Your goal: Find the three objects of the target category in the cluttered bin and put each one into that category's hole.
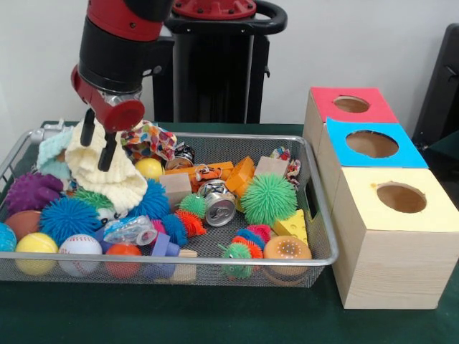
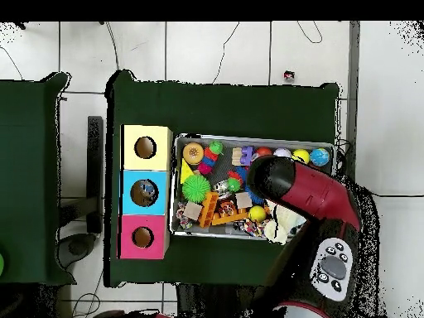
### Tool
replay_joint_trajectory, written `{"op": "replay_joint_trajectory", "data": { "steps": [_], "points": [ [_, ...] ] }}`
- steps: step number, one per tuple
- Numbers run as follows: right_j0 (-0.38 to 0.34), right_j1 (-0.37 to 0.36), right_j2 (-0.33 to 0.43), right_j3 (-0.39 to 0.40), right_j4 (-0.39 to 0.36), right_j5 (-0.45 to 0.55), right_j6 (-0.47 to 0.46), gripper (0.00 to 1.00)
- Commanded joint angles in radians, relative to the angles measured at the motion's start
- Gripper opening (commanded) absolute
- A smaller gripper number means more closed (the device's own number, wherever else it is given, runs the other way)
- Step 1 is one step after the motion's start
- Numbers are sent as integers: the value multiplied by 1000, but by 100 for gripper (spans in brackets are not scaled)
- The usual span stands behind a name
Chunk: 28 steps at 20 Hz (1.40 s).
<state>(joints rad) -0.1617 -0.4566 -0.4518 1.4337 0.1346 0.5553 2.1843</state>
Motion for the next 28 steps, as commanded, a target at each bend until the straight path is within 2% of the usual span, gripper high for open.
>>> {"op": "replay_joint_trajectory", "data": {
  "steps": [1, 6, 13, 19, 28],
  "points": [
    [13, 77, 107, -35, 71, -76, 211, 100],
    [49, 117, 80, -51, 114, -118, 265, 100],
    [127, 190, 31, -50, 221, -223, 366, 100],
    [153, 246, 1, -74, 293, -249, 360, 100],
    [139, 226, 6, -43, 306, -260, 302, 100]
  ]
}}
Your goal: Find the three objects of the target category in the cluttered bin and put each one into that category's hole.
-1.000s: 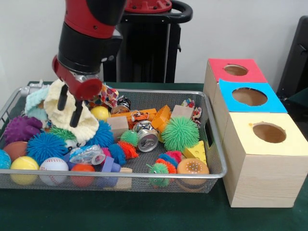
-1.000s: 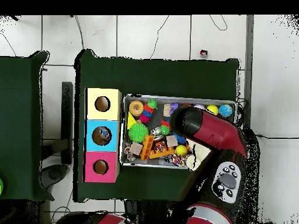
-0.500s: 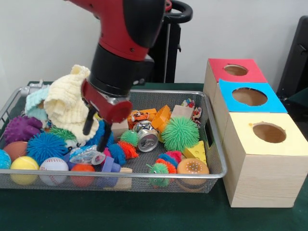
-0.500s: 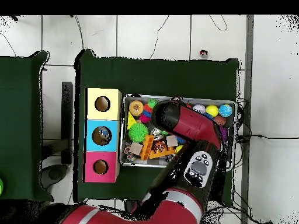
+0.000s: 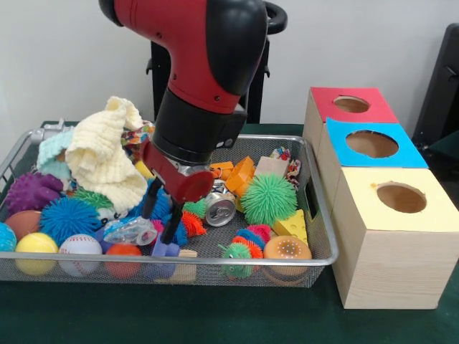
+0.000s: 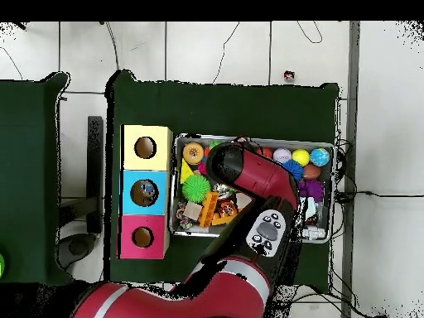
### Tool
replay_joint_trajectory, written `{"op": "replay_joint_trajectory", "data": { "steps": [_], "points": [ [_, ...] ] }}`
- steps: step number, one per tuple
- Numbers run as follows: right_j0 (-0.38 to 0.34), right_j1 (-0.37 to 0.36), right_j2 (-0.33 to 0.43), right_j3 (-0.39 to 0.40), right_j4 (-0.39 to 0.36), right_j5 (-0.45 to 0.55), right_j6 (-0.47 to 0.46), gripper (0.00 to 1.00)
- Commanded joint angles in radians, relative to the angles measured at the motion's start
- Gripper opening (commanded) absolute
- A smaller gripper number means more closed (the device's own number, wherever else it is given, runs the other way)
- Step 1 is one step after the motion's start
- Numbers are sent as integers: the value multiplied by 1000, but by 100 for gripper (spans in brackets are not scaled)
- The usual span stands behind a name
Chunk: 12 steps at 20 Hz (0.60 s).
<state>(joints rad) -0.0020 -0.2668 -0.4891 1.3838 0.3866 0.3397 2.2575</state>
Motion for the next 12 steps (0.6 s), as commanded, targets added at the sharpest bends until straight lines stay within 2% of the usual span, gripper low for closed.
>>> {"op": "replay_joint_trajectory", "data": {
  "steps": [1, 7, 12],
  "points": [
    [-16, 42, 32, 6, 45, -40, 219, 100],
    [-3, 73, -2, 7, 19, 41, 192, 100],
    [-4, 82, -3, 13, 21, 48, 187, 100]
  ]
}}
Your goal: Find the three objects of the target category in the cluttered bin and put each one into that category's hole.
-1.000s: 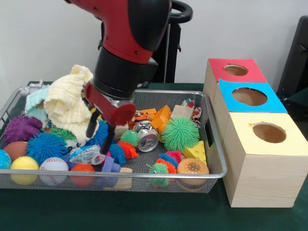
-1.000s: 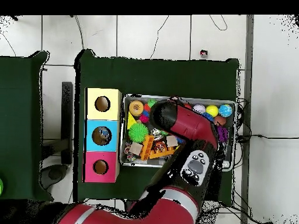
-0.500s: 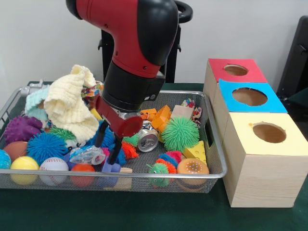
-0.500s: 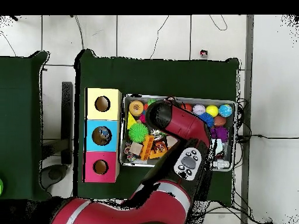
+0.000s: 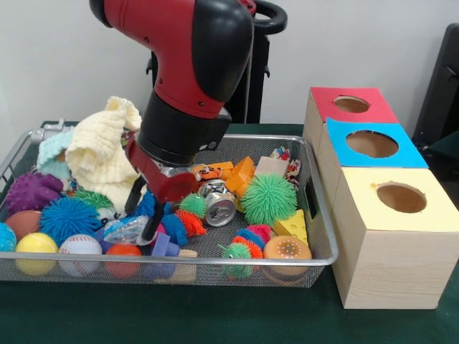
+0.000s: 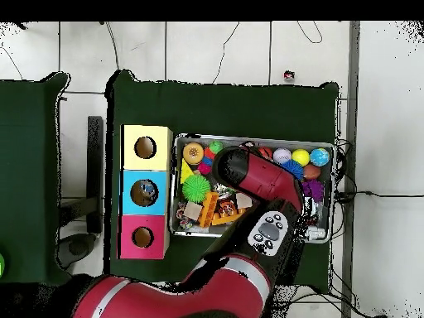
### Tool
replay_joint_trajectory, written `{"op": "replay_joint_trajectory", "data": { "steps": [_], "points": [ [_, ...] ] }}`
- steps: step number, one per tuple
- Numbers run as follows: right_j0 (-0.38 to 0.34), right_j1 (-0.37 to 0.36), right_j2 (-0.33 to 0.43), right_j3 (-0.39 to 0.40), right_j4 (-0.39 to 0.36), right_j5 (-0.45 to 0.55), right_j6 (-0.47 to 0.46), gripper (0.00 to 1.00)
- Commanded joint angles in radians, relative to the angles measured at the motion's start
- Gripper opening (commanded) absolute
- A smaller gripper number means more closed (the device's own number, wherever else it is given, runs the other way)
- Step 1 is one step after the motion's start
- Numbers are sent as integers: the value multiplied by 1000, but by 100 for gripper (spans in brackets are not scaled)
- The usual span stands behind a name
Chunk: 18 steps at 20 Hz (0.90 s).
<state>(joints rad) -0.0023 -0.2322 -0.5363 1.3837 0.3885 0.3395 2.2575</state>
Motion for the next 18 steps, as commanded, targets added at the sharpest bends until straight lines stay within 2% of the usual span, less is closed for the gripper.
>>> {"op": "replay_joint_trajectory", "data": {
  "steps": [1, 4, 7, 11, 18],
  "points": [
    [-1, 53, 40, 14, 19, 49, 189, 100],
    [6, 71, 36, 6, 29, 48, 202, 100],
    [5, 74, 74, 23, 63, -68, 242, 100],
    [3, 70, 91, 27, 76, -117, 246, 100],
    [-3, 86, 83, 4, 86, -104, 219, 100]
  ]
}}
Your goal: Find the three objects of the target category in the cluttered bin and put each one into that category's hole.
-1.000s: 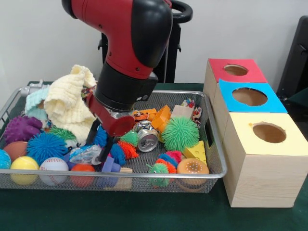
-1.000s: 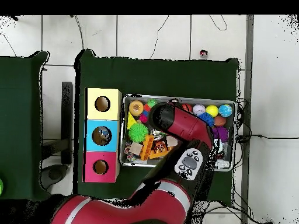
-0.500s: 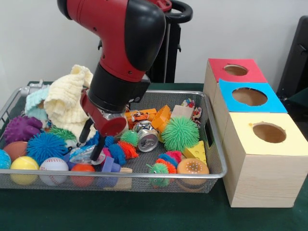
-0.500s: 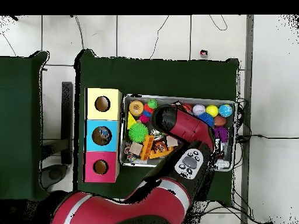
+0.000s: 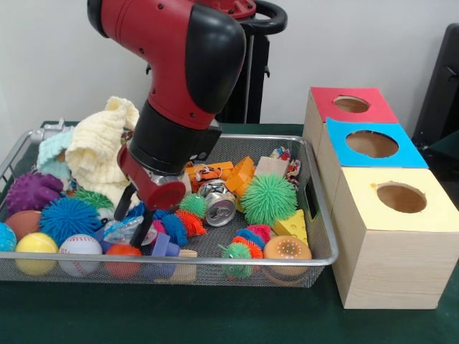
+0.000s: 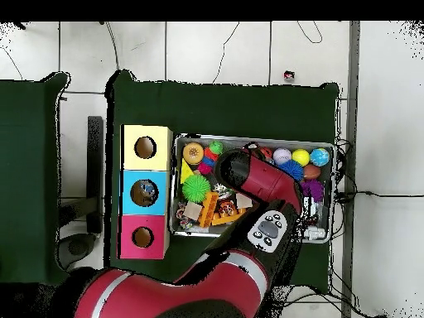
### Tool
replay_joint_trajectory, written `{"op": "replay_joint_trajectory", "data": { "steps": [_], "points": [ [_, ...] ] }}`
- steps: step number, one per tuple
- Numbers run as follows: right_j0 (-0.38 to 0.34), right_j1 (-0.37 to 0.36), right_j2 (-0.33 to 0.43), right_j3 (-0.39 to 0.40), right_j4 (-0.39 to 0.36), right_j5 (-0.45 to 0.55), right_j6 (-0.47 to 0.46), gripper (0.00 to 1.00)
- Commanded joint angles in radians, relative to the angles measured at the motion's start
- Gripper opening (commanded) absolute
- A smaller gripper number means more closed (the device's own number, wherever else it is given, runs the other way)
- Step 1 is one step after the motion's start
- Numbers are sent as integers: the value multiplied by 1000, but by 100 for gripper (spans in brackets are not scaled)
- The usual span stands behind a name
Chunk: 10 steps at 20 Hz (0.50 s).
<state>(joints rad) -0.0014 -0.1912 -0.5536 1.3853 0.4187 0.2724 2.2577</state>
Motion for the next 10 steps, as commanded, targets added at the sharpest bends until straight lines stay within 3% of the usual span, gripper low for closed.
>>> {"op": "replay_joint_trajectory", "data": {
  "steps": [1, 5, 10],
  "points": [
    [-3, 54, 95, -2, 58, -18, 217, 100],
    [-8, 74, 92, -14, 62, 54, 203, 100],
    [-16, 83, 116, -4, 73, 45, 202, 100]
  ]
}}
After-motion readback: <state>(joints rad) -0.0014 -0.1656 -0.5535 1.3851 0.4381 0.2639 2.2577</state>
